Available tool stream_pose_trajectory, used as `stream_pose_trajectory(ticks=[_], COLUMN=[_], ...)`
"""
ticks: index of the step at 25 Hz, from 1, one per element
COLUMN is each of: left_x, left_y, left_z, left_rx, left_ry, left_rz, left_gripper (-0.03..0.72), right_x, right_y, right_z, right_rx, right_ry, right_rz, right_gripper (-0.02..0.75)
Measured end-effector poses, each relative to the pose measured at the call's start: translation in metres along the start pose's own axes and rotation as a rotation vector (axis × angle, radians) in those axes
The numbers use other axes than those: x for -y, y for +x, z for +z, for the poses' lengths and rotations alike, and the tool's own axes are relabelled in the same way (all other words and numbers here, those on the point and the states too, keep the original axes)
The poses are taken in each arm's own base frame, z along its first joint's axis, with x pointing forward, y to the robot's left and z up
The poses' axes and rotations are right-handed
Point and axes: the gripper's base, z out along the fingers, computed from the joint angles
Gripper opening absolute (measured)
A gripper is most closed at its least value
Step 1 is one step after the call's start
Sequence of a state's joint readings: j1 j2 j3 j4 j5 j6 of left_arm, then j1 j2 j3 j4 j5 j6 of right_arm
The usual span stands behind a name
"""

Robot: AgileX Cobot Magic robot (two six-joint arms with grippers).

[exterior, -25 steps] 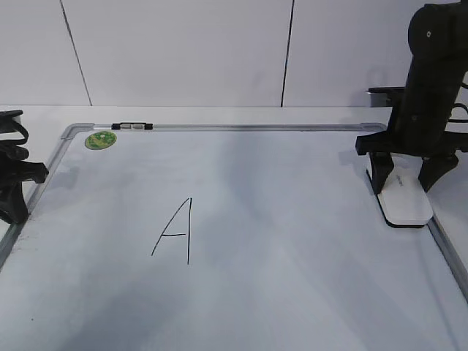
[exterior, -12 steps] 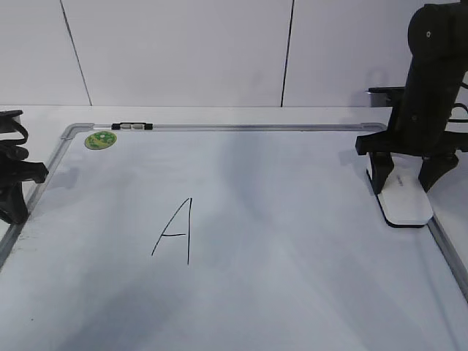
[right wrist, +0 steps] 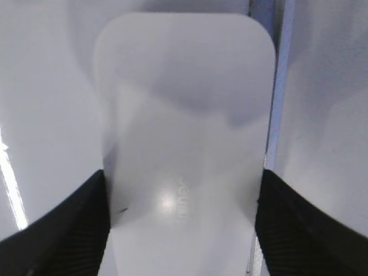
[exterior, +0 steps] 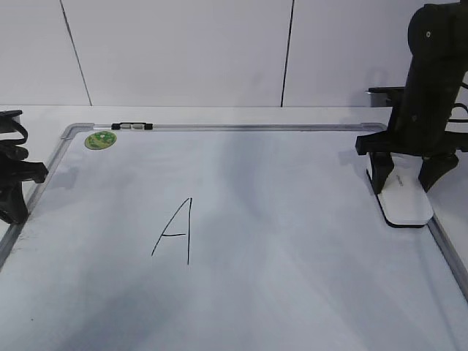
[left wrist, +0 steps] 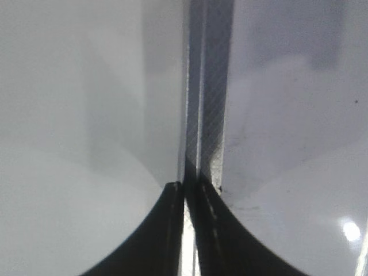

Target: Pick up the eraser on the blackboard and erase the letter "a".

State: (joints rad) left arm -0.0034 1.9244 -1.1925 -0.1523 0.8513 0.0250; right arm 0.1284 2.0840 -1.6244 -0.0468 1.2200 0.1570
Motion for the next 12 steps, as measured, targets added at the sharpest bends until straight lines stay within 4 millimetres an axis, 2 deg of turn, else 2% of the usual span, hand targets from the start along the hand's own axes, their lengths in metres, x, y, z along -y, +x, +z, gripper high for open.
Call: stream_pose_trajectory(ticks=[12], left_x=[0.0003], left_y=[0.0], left_z=[0.0], left_rx=[0.0], left_ry=[0.003], left_rz=[-0.003], left_gripper=[0.05], right_x=[0.0], right_y=[0.0], right_z=[0.0], right_rx=[0.0], right_ry=[0.0], right_rz=[0.0], right_gripper=[0.577])
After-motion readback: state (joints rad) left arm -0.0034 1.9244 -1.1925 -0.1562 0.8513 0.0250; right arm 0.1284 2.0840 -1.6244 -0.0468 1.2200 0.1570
